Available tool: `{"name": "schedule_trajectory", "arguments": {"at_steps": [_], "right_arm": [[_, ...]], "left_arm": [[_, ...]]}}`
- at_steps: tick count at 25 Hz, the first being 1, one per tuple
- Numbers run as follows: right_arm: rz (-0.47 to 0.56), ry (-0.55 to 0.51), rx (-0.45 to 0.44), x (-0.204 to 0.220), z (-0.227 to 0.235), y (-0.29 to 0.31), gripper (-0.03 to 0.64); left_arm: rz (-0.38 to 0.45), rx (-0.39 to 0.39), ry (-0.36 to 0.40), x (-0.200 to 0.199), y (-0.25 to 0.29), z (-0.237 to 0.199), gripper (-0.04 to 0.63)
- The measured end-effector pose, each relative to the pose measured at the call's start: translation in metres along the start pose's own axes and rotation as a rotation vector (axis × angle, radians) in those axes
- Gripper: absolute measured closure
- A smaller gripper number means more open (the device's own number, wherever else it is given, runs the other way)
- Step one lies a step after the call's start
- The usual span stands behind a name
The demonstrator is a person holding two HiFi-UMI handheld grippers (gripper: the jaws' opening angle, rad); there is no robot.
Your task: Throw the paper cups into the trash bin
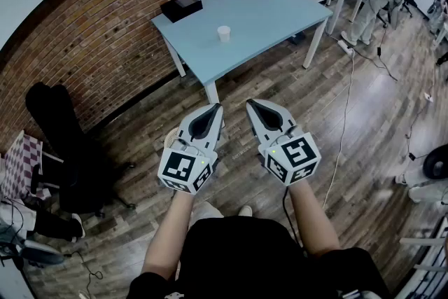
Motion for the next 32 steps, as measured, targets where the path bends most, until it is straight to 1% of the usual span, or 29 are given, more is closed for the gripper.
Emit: {"name": "schedule_trajectory", "arguments": {"at_steps": [5, 13, 21, 24, 27, 32], "right_arm": [[0.0, -0.013, -0.001, 0.002, 0.004, 0.007, 0.612], [-0.016, -0.009, -0.008, 0.005, 0.013, 0.028, 0.612], [-0.034, -0.014, 0.007, 0.009, 0.035, 0.06, 0.612], [-0.044, -0.021, 0.015, 0.012, 0.045, 0.078, 0.612], [-0.064, -0.035, 0.018, 0.018, 0.051, 0.098, 0.612], [-0.071, -0.008, 0.006, 0.017, 0.062, 0.129, 0.612]], "left_arm": [[0.003, 0.001, -0.001, 0.0, 0.005, -0.005, 0.594], [0.007, 0.008, -0.011, 0.003, 0.022, -0.026, 0.594], [0.024, 0.027, -0.034, 0.007, 0.051, -0.055, 0.594], [0.017, 0.049, -0.021, 0.008, 0.067, -0.066, 0.594], [0.017, 0.069, -0.035, 0.01, 0.08, -0.081, 0.594], [0.01, 0.082, -0.052, 0.014, 0.1, -0.112, 0.594]]}}
Point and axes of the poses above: the fingertips, and each gripper's own axes: y forward along the fingers, z to its right, x out of its underside, the point moved 1 cm from there along -y, backward along the fingers, and after that the axes turned 13 degrees about x, right-handed, at the moved point
